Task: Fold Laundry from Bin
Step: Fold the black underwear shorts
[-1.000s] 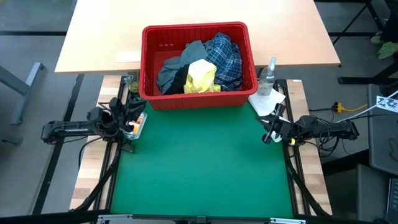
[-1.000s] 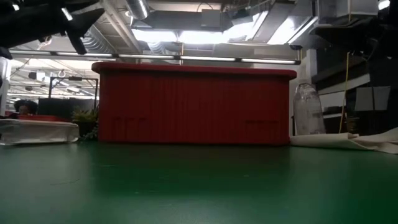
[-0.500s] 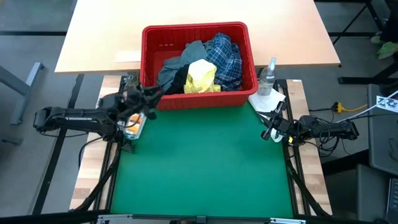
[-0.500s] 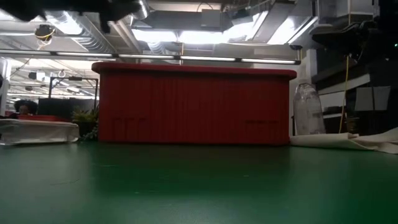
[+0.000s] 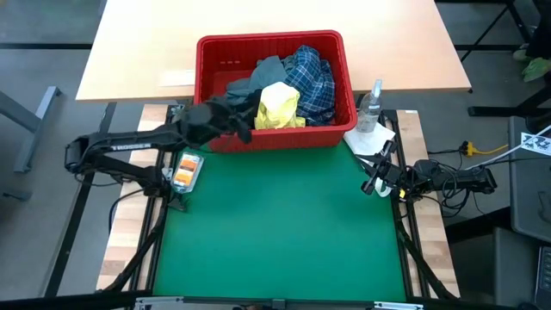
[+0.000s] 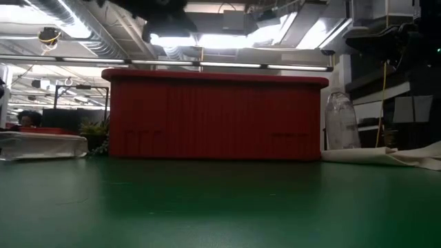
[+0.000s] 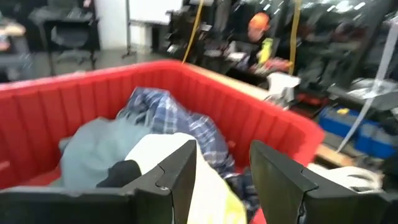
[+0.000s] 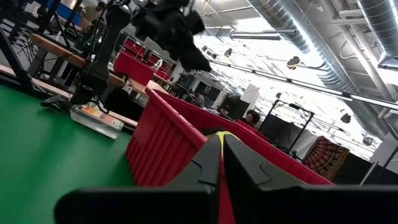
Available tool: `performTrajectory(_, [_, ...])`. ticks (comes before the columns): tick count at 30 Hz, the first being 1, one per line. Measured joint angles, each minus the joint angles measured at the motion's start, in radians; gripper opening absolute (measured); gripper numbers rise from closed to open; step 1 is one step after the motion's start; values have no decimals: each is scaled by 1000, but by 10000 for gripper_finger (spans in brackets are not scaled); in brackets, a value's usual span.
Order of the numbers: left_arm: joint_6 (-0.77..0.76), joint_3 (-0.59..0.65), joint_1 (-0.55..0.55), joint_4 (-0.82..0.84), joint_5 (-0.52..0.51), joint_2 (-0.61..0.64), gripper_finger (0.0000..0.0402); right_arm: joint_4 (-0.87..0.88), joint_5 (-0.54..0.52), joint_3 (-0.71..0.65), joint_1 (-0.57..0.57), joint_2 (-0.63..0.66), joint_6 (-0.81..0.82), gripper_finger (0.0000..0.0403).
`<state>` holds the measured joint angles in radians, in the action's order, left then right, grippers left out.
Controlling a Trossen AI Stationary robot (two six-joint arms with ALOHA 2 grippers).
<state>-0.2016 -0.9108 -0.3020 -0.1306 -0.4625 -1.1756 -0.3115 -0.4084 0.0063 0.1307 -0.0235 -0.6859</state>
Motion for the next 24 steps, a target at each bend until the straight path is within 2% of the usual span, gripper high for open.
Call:
performTrajectory(4, [-50, -54, -55, 49, 6, -83, 144, 0, 0, 0, 0, 0, 0, 19])
performTrajectory(10, [-87, -63, -108, 51, 33, -179, 144, 1, 0, 0, 0, 0, 0, 19])
performTrajectory(24, [-111, -63, -158, 49, 34, -306, 144, 62, 0, 0, 0, 0, 0, 19])
